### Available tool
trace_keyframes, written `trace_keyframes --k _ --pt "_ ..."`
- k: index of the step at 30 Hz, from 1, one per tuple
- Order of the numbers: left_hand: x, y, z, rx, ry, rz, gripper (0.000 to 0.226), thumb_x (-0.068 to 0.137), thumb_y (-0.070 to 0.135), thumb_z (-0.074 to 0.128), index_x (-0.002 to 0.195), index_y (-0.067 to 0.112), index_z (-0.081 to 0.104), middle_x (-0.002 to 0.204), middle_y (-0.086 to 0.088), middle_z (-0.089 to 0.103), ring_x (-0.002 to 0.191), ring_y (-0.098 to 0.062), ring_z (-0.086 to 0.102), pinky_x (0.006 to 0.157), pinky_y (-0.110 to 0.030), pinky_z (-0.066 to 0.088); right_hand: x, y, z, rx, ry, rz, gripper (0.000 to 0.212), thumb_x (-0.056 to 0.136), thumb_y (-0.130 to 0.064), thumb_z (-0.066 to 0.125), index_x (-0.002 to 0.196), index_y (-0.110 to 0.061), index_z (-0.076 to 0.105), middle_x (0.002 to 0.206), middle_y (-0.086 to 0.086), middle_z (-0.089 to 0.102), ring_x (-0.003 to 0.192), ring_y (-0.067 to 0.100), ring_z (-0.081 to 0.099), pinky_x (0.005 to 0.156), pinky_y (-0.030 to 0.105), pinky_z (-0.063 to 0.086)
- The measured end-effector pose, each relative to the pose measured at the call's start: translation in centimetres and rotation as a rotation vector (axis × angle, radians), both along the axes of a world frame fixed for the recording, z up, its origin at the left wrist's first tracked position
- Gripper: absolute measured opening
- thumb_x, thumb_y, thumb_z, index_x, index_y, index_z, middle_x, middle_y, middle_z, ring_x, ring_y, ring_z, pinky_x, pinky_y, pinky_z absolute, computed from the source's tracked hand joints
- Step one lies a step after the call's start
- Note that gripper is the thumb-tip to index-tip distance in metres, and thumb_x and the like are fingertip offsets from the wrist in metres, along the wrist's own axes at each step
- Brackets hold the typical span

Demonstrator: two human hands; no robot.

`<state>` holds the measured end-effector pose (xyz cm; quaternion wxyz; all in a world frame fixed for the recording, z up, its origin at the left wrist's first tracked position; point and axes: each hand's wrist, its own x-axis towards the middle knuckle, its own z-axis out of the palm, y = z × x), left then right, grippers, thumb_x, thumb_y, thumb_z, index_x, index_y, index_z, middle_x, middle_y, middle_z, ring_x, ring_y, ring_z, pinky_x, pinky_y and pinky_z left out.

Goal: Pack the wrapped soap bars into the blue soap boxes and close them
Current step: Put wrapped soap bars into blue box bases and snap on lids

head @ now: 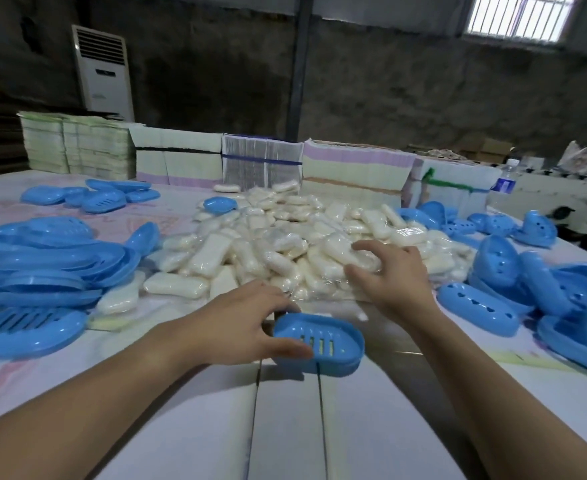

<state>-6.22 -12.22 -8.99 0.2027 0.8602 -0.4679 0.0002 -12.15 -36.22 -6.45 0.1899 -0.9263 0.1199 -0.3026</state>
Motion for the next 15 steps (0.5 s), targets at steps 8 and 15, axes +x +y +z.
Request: trace_keyframes --k 8,15 --pt "-0.6 -1.2 -1.0 -0.121 0.039 0.150 0.072 0.060 0.090 0.044 0.096 0.032 0.067 0.089 0.013 0.059 0.088 -0.003 0.052 0.082 -0.034 0.048 -1.4 0.3 1.7 0.326 -0.173 0.166 0.035 0.069 -0.024 0.080 0.100 -0.038 0.072 0.095 -0.011 0.066 0.084 0.010 0.056 0.077 0.027 0.045" --pt "-0.3 -1.2 -1.2 -0.198 0.063 0.132 0.063 0.062 0.087 0.052 0.087 0.030 0.064 0.083 0.009 0.061 0.081 -0.005 0.055 0.070 -0.032 0.047 -4.0 1.3 3.8 0.352 0.141 0.560 0.039 0.059 -0.021 0.087 0.092 -0.039 0.075 0.092 -0.012 0.069 0.074 0.005 0.062 0.065 0.020 0.052"
